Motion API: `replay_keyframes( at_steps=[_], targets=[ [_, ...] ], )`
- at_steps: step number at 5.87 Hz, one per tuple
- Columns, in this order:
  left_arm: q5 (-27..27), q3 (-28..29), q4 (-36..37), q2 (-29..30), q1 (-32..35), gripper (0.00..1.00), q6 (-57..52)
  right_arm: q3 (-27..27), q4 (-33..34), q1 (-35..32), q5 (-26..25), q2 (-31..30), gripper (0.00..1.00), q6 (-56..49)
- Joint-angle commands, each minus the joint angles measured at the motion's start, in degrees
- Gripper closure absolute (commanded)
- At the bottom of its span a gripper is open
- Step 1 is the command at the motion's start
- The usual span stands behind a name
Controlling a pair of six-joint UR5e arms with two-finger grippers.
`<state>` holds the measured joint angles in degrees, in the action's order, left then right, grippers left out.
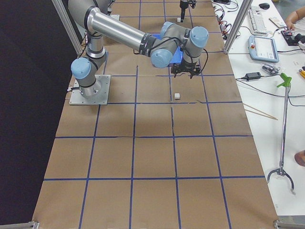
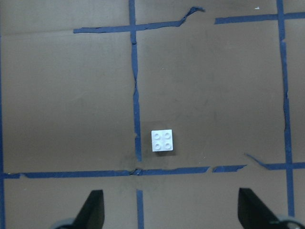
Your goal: Assemble white blocks and place on blue tray
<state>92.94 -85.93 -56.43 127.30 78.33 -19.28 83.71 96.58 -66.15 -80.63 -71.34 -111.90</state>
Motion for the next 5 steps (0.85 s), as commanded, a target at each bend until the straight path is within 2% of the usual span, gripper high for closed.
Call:
replay_keyframes(
  at_steps=[1, 2, 3, 5],
  targets=[
    [-0.38, -1.42, 0.18, -0.3, -0.98, 0.14, -0.15, 0.84, 4.13, 1.98, 10.6, 5.4, 0.0, -8.18],
    [-0.39, -1.69, 0.18, -0.82, -1.08, 0.2, -0.06, 0.84, 4.14, 4.08, 12.67, 7.77, 0.0, -10.42],
    [-0.13, -2.48, 0.18, -1.17, -1.17, 0.2, -0.23, 1.01, 5.62, 4.71, 16.95, 11.02, 0.0, -16.1],
    [0.05, -3.19, 0.27, -1.53, -1.25, 0.53, -0.41, 1.89, 6.6, 6.29, 21.37, 14.81, 0.0, -18.17]
  ],
)
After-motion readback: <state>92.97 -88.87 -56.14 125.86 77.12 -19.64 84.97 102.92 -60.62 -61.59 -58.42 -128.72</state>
